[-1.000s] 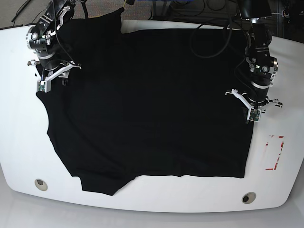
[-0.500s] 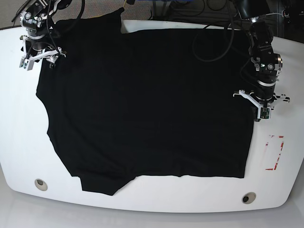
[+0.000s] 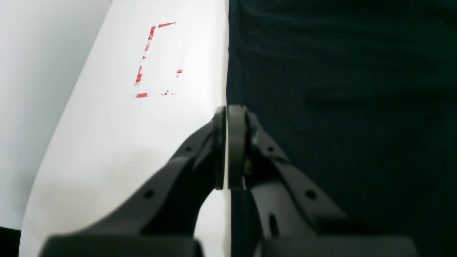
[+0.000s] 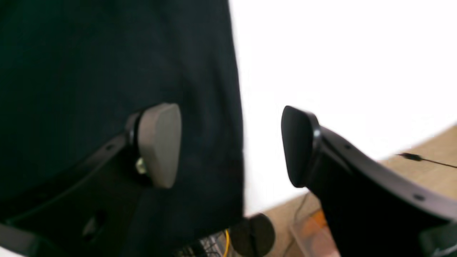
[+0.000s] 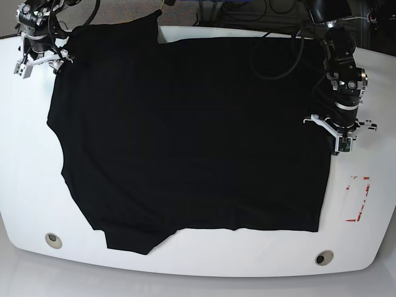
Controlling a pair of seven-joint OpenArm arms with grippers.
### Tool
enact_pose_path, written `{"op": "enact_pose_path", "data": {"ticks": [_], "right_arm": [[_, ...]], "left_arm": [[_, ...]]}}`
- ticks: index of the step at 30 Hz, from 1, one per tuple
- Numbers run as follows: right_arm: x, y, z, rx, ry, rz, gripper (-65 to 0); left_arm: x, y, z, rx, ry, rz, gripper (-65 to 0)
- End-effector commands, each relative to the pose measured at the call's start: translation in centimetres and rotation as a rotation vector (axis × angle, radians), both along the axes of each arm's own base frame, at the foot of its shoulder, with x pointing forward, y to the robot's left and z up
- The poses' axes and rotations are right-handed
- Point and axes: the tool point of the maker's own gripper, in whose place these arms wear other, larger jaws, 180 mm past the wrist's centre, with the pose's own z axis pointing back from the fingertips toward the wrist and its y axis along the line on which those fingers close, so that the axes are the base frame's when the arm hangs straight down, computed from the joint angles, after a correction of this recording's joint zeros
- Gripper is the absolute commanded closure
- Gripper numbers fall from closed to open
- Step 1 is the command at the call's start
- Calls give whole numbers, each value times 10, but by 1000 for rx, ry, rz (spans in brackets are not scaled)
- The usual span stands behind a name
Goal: Layout the t-shirt on the table in an organized manner, then fold the t-shirt properly
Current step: 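Drag the shirt with both grippers toward the collar end, spreading it flat, then pull the collar-end corners outward with both grippers to stretch the shirt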
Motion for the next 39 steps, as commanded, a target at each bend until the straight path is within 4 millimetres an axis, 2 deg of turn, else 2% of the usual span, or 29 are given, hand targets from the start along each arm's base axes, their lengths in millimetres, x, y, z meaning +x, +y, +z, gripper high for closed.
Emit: {"op": "enact_pose_path", "data": {"ticks": [1, 11, 16, 22, 26, 29, 32, 39], "right_arm": [[1, -5, 9, -30, -23, 15, -426], [-12, 3, -6, -3, 48, 78, -428], [-8, 3, -6, 9, 34, 126, -430], [-4, -5, -3, 44, 2, 166, -428], [-4, -11, 0, 65, -19, 177, -427], [-4, -16, 5, 65, -19, 188, -427], [-7, -16, 3, 81, -11, 194, -427], [-18, -8, -4, 152, -5, 198, -430]], "left_arm": [[3, 3, 13, 16, -43, 0, 0], [-2, 3, 9, -5, -33, -3, 0], [0, -1, 12, -72, -51, -37, -13], [2, -15, 18, -173, -59, -159, -128], [1, -13, 22, -206, -70, -176, -193], [-2, -7, 18, -221, -40, -155, -231], [-8, -1, 16, -238, -1, -154, -253], [-24, 18, 14, -256, 73, -165, -256]]}}
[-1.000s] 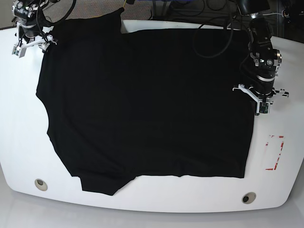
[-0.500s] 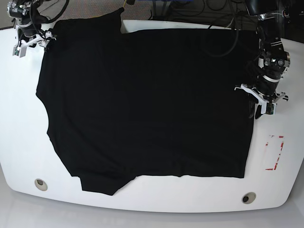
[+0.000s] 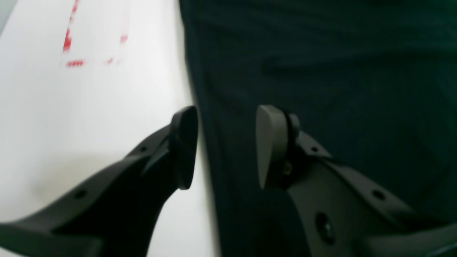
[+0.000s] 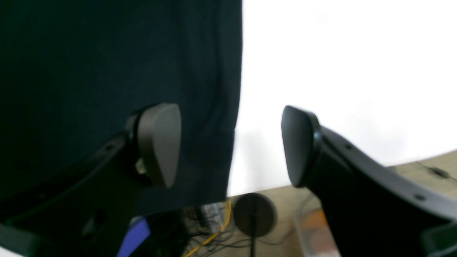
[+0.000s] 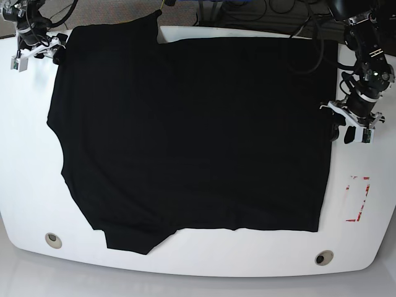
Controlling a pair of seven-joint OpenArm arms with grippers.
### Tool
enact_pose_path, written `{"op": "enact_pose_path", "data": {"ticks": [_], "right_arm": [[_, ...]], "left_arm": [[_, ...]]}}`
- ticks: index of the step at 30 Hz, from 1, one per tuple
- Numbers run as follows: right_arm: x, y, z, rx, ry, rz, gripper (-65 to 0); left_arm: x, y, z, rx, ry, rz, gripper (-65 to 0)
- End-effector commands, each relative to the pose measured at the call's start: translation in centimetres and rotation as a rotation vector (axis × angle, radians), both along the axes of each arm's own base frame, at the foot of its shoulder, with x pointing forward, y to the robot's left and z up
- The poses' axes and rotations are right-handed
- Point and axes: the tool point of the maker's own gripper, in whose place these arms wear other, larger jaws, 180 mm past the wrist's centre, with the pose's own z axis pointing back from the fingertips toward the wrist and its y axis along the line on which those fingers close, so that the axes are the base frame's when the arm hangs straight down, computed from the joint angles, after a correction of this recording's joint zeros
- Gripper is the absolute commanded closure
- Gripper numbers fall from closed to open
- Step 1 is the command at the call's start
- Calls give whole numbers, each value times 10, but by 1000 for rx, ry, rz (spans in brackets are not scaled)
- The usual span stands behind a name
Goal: Layout the t-shirt on the table in an organized manner, then fold the t-shirt properly
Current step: 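Pull the collar-end corners outward with both grippers to stretch the shirt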
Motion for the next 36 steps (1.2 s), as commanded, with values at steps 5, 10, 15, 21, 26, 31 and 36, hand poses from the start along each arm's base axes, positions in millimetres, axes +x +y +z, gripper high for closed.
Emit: {"op": "enact_pose_path", "data": {"ticks": [5, 10, 15, 21, 26, 31, 36], "right_arm": [[-4, -4, 4, 56, -47, 5, -431], [-7, -1, -4, 118, -35, 27, -431], [-7, -7, 0, 128, -43, 36, -431], [-6, -1, -5, 140, -27, 59, -431], [-5, 6, -9, 153, -15, 79, -431], [-13, 15, -16, 172, 15, 95, -431], [-14, 21, -20, 182, 28, 111, -431]], "left_arm": [[-2, 10, 15, 13, -20, -23, -256], [-13, 19, 12, 26, -4, 0, -256], [-26, 23, 15, 62, 8, -4, -256], [-37, 23, 13, 76, 26, -10, -256], [-44, 23, 9, 79, 46, -10, -256], [-51, 34, 9, 87, 52, 21, -256], [-53, 42, 12, 93, 48, 43, -256]]}}
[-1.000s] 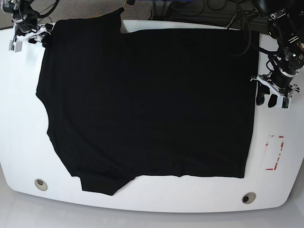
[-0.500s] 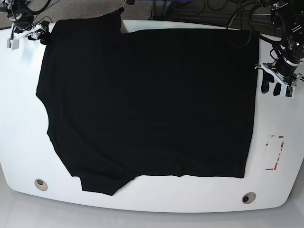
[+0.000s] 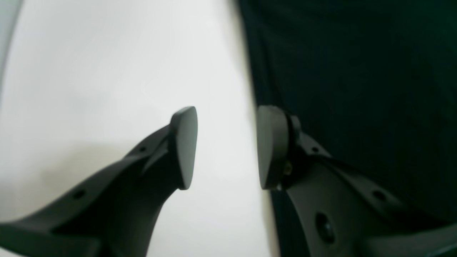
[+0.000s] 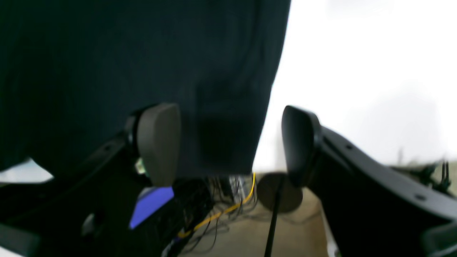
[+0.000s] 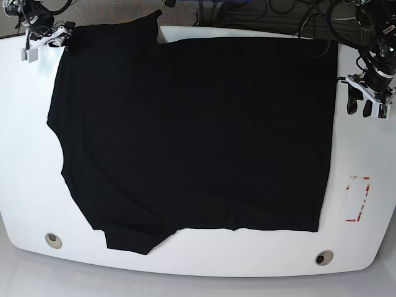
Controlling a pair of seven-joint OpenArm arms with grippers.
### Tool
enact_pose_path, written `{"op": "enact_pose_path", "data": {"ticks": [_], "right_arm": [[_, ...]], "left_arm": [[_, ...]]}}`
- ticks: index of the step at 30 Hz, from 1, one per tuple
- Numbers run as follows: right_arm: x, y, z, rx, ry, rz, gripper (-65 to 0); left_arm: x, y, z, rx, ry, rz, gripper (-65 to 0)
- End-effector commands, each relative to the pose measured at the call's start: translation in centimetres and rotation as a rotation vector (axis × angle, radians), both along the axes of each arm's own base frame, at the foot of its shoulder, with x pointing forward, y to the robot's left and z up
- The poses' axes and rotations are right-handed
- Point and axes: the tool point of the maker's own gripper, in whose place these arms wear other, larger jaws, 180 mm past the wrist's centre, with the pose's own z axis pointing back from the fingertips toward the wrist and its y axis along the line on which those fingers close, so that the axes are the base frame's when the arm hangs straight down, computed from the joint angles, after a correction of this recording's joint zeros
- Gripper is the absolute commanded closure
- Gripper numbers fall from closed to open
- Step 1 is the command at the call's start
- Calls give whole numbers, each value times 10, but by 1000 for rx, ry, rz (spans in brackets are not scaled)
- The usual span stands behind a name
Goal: Layout the t-shirt on the table in an organized manner, then fold the t-shirt properly
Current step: 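Pull the collar-end corners outward with both grippers to stretch the shirt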
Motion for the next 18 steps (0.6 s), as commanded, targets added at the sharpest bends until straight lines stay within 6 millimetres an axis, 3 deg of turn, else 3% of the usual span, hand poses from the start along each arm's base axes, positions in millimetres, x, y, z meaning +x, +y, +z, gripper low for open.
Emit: {"op": "enact_pose_path", "data": {"ticks": [1, 18], "right_arm": [[5, -5, 8, -19, -31, 10, -431], [-7, -11, 1, -63, 34, 16, -431]], "left_arm": [[7, 3, 16, 14, -53, -11, -256], [7, 8, 20, 34, -51, -18, -256]]}}
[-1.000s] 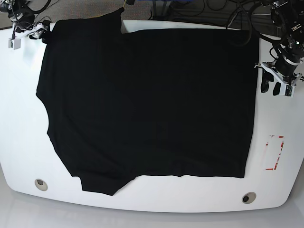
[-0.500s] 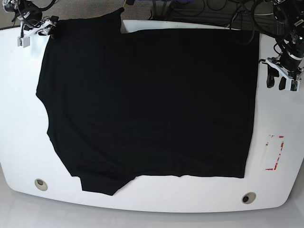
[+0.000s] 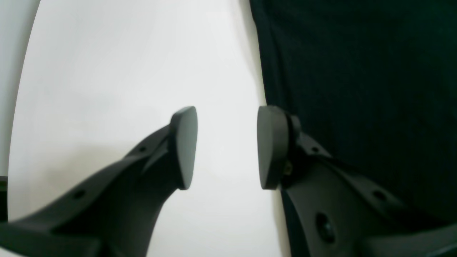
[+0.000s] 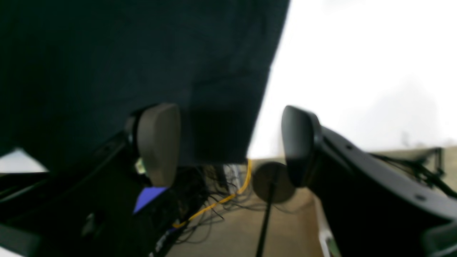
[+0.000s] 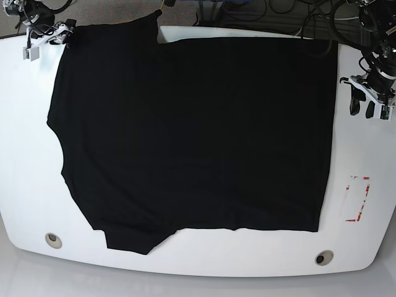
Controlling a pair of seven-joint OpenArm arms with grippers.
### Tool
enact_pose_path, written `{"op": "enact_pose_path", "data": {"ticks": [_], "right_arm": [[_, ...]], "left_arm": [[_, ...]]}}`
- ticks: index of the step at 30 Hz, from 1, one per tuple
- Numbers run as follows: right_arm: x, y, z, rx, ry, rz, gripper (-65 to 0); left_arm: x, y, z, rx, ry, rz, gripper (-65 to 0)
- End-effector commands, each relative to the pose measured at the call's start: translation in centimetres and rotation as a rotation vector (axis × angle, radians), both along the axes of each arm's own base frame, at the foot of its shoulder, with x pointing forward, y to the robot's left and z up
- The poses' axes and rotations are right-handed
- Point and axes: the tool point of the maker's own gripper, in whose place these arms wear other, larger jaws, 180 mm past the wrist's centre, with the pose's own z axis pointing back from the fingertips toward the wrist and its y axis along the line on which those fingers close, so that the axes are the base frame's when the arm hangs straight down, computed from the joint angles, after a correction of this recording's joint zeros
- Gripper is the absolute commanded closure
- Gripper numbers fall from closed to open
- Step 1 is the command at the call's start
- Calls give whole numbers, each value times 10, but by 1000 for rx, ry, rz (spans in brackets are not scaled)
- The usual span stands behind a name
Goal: Layout the t-shirt on the table in an organized manner, then fold the t-shirt properly
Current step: 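Pull the collar-end corners outward with both grippers to stretch the shirt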
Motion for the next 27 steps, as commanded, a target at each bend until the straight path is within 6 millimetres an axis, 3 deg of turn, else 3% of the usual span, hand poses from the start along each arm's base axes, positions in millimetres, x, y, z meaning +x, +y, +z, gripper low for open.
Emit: {"op": "enact_pose_path", "data": {"ticks": [1, 13, 27], "right_arm": [[1, -8, 6, -36, -9, 12, -431], [-15, -3, -16, 30, 37, -10, -427], [-8, 33, -22, 78, 34, 57, -426]], "left_arm": [[7, 2, 16, 12, -53, -13, -256], [1, 2, 11, 11, -34, -13, -256], [1, 2, 11, 12, -35, -13, -256]]}}
